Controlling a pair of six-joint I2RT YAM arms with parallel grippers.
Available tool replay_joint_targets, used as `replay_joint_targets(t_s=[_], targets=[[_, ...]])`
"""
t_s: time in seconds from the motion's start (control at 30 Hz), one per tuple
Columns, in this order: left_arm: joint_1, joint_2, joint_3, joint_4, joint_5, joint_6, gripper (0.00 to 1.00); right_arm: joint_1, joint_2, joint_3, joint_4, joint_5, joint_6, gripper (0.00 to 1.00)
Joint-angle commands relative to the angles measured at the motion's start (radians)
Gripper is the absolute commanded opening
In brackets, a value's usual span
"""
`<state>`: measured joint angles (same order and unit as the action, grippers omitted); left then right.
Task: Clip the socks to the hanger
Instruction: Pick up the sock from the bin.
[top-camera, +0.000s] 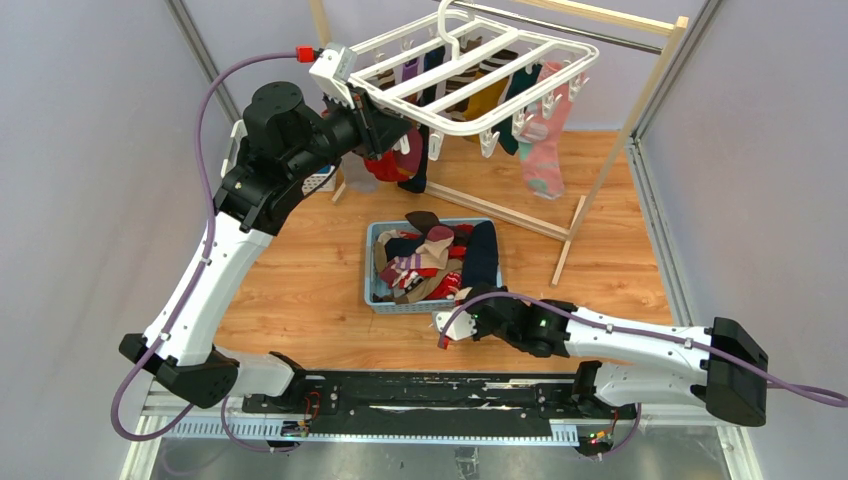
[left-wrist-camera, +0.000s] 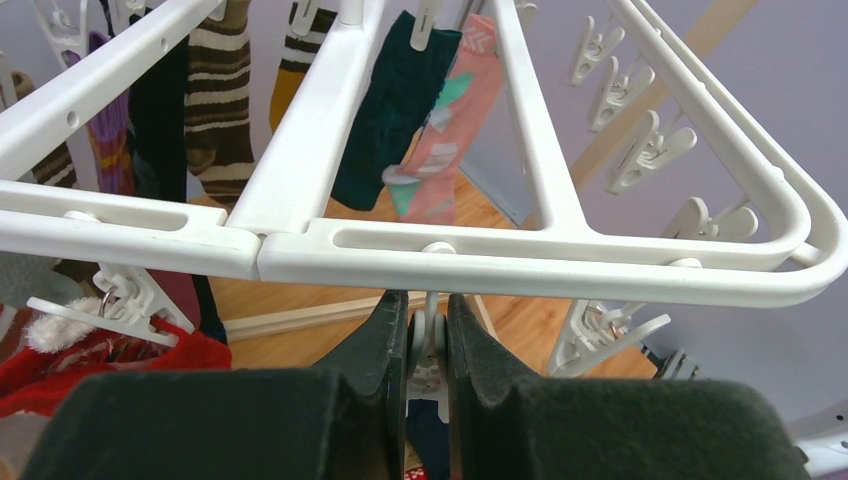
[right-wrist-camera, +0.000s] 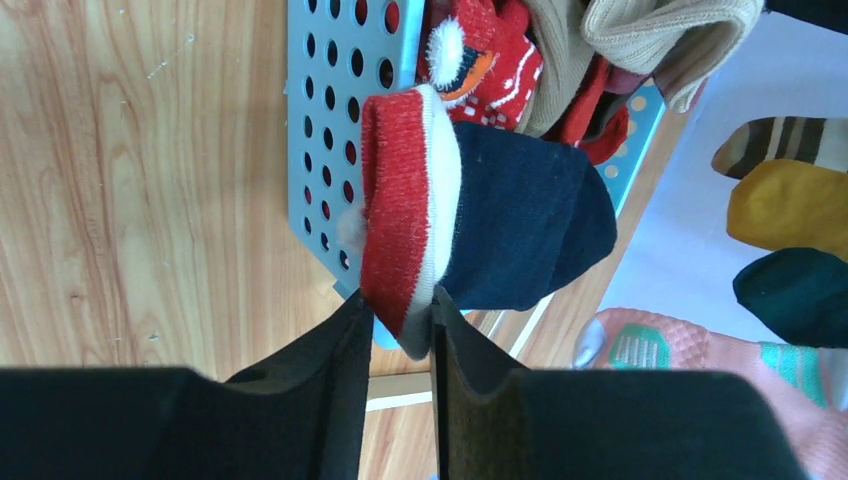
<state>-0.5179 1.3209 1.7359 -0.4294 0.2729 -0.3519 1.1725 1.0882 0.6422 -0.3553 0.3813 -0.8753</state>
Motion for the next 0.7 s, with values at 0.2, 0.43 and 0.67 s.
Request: replay_joint_targets(t_s=[0.2, 0.43, 0.67], targets=[[0.009, -0.018, 0.013, -0.072, 0.023, 0.007, 0.0, 0.016, -0.084, 0.048, 0.007, -0.095, 0.103, 0.1], [0.009, -0.017, 0.012, -0.073, 0.028, 0.004, 0.0, 0.015, -0.107, 0.072, 0.001, -0.15, 0.168, 0.06], [0.009, -0.014, 0.014, -0.075, 0.028, 0.005, 0.0, -0.01, -0.169, 0.109, 0.199, -0.163, 0.354, 0.0]])
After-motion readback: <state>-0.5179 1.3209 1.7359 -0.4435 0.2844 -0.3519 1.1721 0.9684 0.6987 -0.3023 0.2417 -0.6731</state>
